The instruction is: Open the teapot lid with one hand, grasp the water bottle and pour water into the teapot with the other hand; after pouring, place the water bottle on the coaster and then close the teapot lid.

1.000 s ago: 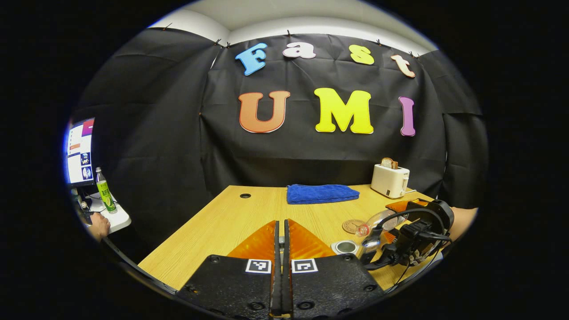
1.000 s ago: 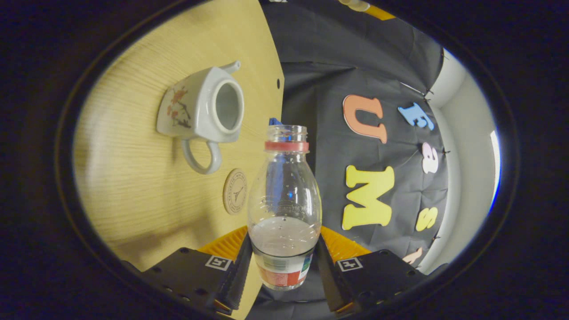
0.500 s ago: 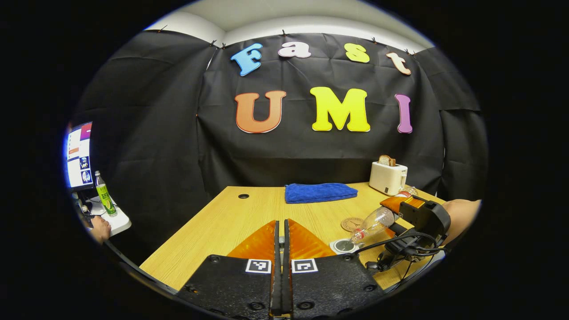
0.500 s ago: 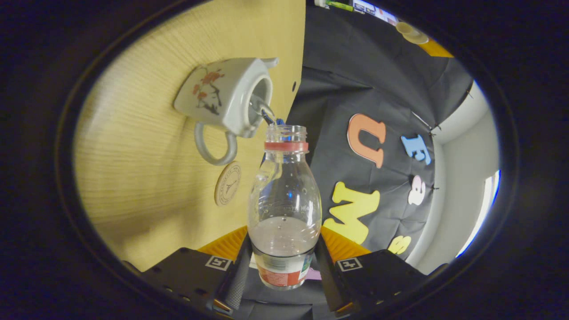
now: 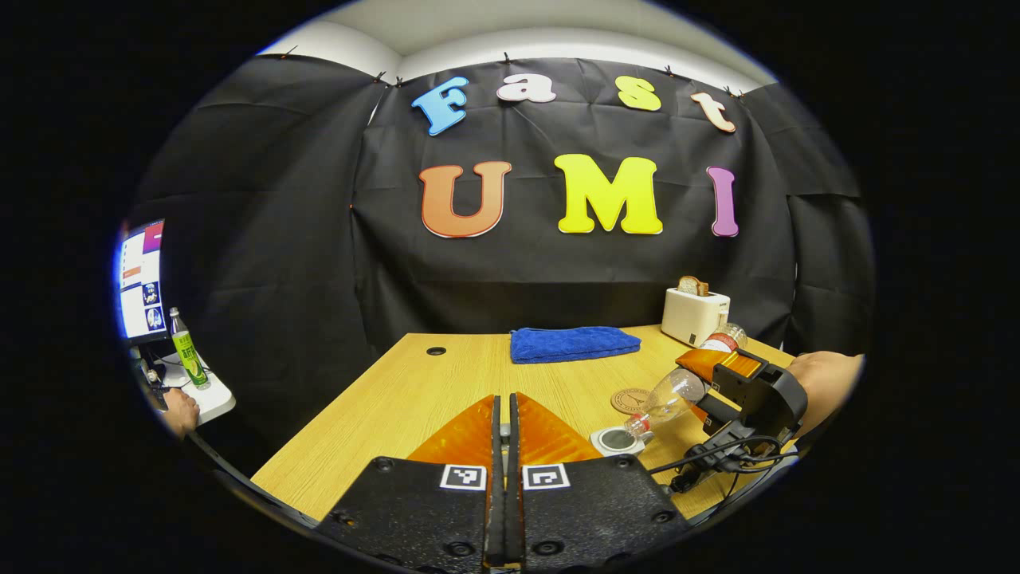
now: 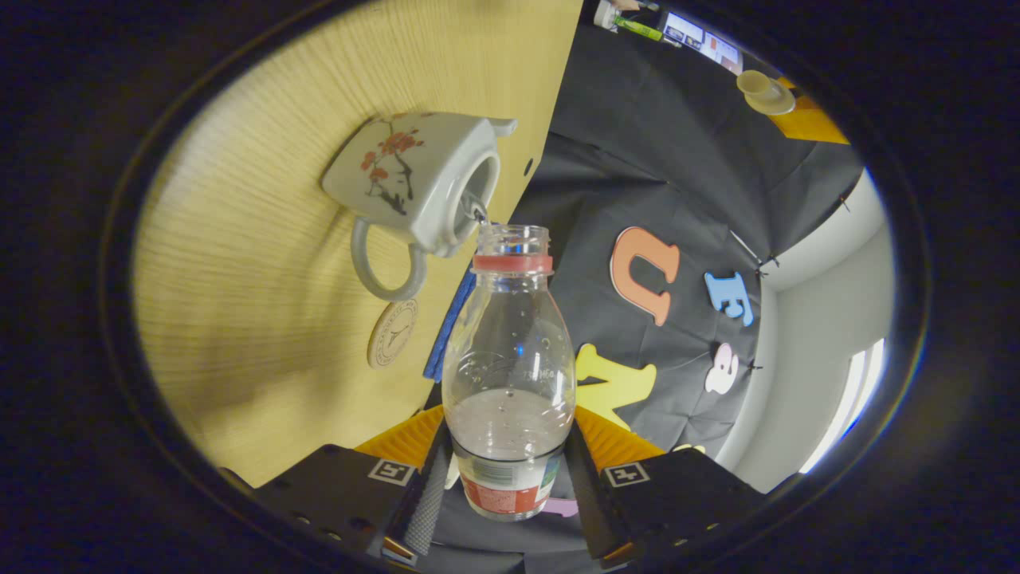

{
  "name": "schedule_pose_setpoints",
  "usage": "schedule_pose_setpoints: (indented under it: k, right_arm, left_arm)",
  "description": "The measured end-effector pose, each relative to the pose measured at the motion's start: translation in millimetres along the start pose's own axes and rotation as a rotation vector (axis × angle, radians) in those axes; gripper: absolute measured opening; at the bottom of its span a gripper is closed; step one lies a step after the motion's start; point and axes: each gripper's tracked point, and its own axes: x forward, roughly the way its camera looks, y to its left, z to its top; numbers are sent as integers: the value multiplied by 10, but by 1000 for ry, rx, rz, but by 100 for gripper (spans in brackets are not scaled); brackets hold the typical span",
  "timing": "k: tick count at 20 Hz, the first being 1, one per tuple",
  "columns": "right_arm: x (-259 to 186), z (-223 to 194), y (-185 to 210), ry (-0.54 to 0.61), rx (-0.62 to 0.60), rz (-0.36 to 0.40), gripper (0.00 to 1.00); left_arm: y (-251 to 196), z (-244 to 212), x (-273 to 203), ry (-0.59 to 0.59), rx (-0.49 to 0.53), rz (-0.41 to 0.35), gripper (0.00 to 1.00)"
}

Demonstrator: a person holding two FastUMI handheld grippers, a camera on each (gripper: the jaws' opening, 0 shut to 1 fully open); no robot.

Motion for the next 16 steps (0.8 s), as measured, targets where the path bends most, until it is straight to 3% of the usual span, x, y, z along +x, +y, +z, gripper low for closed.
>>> schedule_pose_setpoints:
  k: [10, 16]
  right_arm:
    - [-31, 53, -380, -23, -148, -158, 71]
    - [-40, 61, -472, -27, -175, -189, 71]
  left_arm:
    - [-11, 24, -18, -3, 20, 13, 3]
    - [32, 13, -37, 0, 14, 18, 3]
